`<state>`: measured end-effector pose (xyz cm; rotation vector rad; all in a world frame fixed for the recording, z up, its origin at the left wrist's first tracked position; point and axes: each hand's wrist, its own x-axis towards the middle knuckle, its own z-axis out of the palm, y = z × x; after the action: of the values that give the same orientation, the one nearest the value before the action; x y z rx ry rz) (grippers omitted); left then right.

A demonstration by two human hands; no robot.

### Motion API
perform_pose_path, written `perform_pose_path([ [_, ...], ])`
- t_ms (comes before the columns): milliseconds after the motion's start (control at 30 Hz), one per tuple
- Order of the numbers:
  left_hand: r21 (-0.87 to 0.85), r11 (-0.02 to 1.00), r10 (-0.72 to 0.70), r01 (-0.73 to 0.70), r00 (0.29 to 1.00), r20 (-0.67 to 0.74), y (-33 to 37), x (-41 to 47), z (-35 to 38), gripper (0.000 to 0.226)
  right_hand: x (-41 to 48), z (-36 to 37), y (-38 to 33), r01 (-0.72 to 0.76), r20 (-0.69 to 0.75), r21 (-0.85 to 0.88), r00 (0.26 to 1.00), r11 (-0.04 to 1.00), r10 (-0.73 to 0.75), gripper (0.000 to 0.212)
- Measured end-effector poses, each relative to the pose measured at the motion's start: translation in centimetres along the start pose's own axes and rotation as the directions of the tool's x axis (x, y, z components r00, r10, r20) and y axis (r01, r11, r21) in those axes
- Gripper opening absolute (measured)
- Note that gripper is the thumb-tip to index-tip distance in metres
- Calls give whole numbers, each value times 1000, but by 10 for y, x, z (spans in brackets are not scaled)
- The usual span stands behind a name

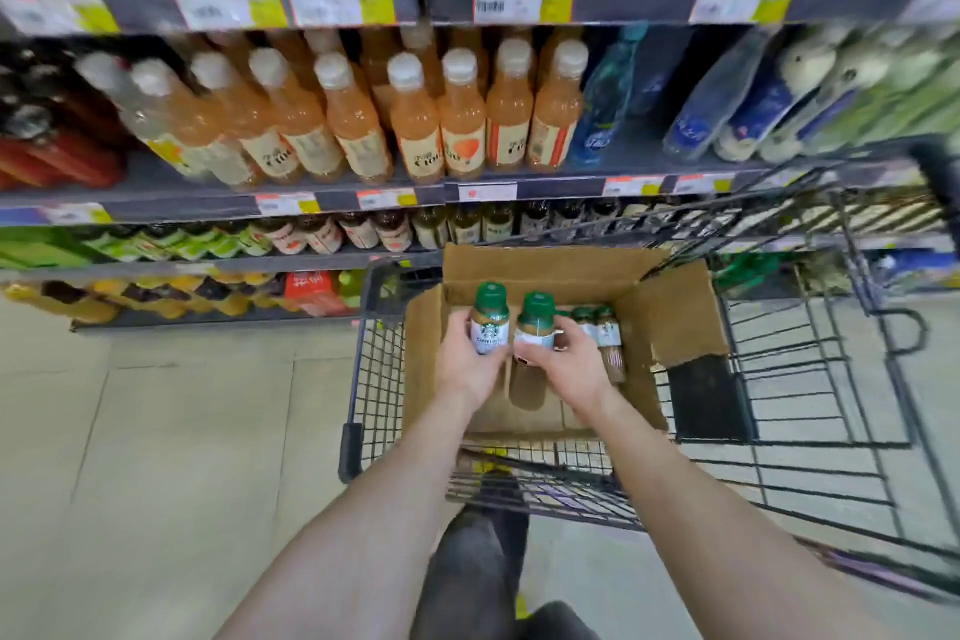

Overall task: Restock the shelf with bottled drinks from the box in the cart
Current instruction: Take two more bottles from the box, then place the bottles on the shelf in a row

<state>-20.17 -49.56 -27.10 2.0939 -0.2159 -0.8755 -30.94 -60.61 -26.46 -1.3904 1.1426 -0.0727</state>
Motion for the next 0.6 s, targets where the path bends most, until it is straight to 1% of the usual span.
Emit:
perform_pose_path([
  [167, 50, 989, 140, -136, 988, -63, 12, -56, -32, 70, -70, 3, -15, 148, -33, 15, 989, 989, -147, 54],
  [300, 63, 970, 241, -236, 966, -91, 17, -110, -71, 69, -132, 7, -32, 242, -60, 20, 969, 970, -240, 58],
  [400, 58, 960, 280, -275, 951, -129, 25, -148, -105, 75, -171, 12, -48, 305, -74, -1, 950, 952, -305, 55],
  [467, 51, 955, 296, -292, 944, -148, 32, -169, -130, 75, -192, 18, -69, 347, -80, -16, 934, 938, -347, 55],
  [500, 51, 951, 310, -306, 938, -155, 36, -178, -142, 76, -202, 21, -81, 356, -85, -19, 930, 934, -356, 52],
  [567, 74, 941, 337, -329, 926, -168, 46, -192, -167, 79, -219, 28, -106, 396, -82, -13, 915, 918, -396, 38],
  [600, 79, 938, 347, -338, 922, -174, 51, -197, -178, 79, -222, 33, -116, 428, -76, -11, 901, 904, -428, 36],
])
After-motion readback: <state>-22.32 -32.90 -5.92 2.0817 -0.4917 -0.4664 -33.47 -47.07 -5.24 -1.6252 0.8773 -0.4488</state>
